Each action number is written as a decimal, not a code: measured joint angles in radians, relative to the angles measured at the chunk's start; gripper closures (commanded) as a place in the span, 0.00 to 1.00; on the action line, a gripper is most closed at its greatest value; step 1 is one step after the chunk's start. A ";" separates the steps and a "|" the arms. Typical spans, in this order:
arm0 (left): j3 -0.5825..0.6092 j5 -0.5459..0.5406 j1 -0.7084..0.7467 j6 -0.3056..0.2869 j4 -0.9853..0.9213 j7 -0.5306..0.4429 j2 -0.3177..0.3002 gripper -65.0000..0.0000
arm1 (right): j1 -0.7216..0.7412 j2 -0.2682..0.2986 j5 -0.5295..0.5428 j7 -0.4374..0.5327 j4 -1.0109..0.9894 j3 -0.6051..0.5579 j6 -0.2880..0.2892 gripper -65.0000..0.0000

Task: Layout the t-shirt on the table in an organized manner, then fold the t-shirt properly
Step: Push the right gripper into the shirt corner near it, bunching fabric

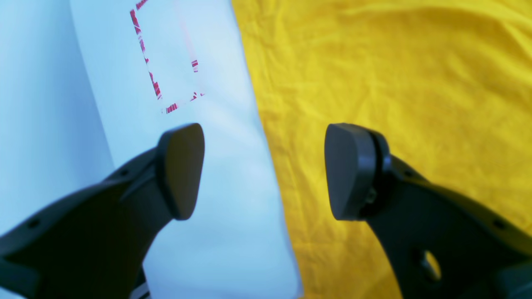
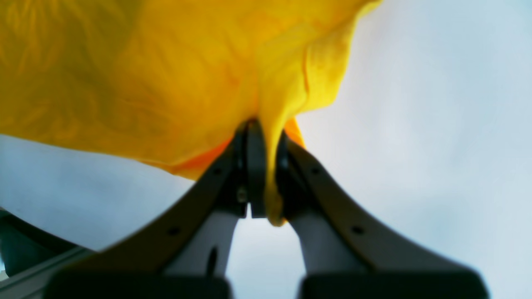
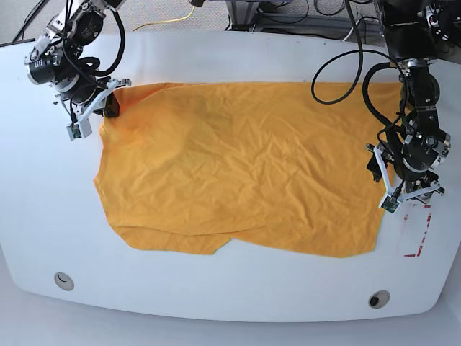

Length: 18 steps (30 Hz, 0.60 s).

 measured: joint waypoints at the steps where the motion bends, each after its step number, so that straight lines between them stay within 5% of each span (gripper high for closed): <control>1: 0.002 0.000 0.004 0.000 0.000 -0.001 0.000 0.34 | 0.006 0.001 0.013 -0.004 -0.002 -0.014 0.000 1.00; 18: 0.003 0.001 0.010 0.000 0.000 0.003 -0.019 0.34 | 0.260 -0.001 0.078 -0.004 -0.113 -0.223 0.000 0.99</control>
